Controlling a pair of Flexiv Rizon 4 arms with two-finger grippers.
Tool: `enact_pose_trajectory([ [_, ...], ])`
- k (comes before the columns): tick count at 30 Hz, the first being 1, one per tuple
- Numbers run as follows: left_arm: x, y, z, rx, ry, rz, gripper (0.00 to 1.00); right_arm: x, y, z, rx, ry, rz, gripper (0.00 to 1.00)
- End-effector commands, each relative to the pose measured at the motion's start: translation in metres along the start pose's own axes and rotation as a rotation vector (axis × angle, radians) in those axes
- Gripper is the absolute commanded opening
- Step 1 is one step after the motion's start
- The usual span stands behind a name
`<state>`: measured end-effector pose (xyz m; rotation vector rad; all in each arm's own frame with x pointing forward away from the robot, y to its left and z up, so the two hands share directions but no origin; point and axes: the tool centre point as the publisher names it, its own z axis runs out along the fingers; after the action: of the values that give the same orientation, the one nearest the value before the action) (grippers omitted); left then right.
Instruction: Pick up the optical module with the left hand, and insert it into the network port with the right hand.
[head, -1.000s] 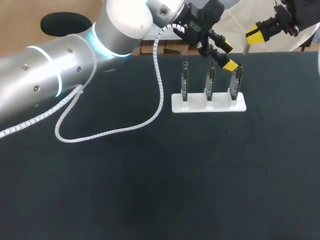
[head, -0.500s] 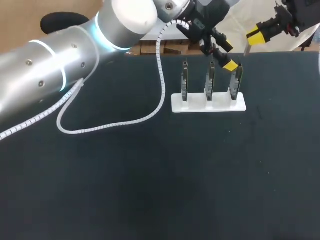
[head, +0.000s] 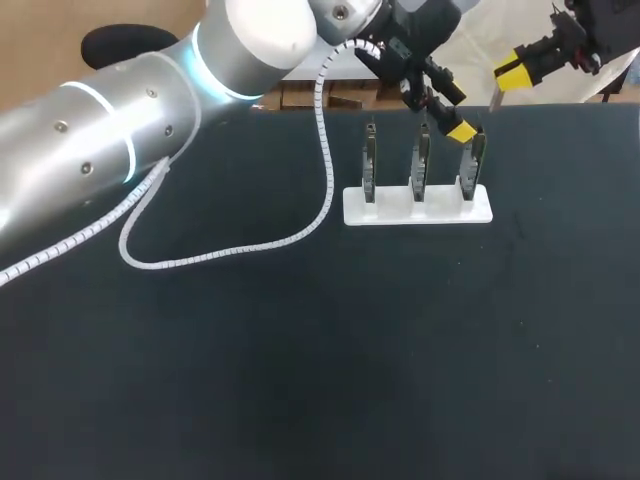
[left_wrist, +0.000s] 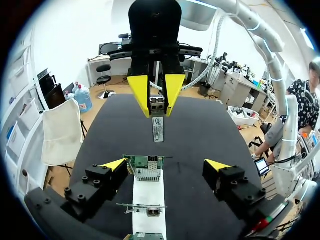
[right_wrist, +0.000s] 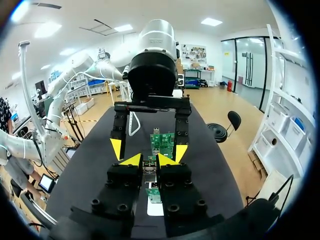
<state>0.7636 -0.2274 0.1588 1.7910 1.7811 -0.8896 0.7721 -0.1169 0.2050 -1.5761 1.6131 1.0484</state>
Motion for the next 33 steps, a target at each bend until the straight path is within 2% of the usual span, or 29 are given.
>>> enact_pose_trajectory([
  [1, -0.0014, 0.0046, 0.0009, 0.012, 0.003, -0.003, 1.00, -0.0004, 0.0008, 0.0002, 0.001, 0.002, 0.000, 0.00],
  [33, 0.0008, 0.0050, 0.0025, 0.015, -0.018, -0.019, 1.00, 0.0046, -0.0030, 0.0068, -0.041, 0.031, -0.025, 0.00],
])
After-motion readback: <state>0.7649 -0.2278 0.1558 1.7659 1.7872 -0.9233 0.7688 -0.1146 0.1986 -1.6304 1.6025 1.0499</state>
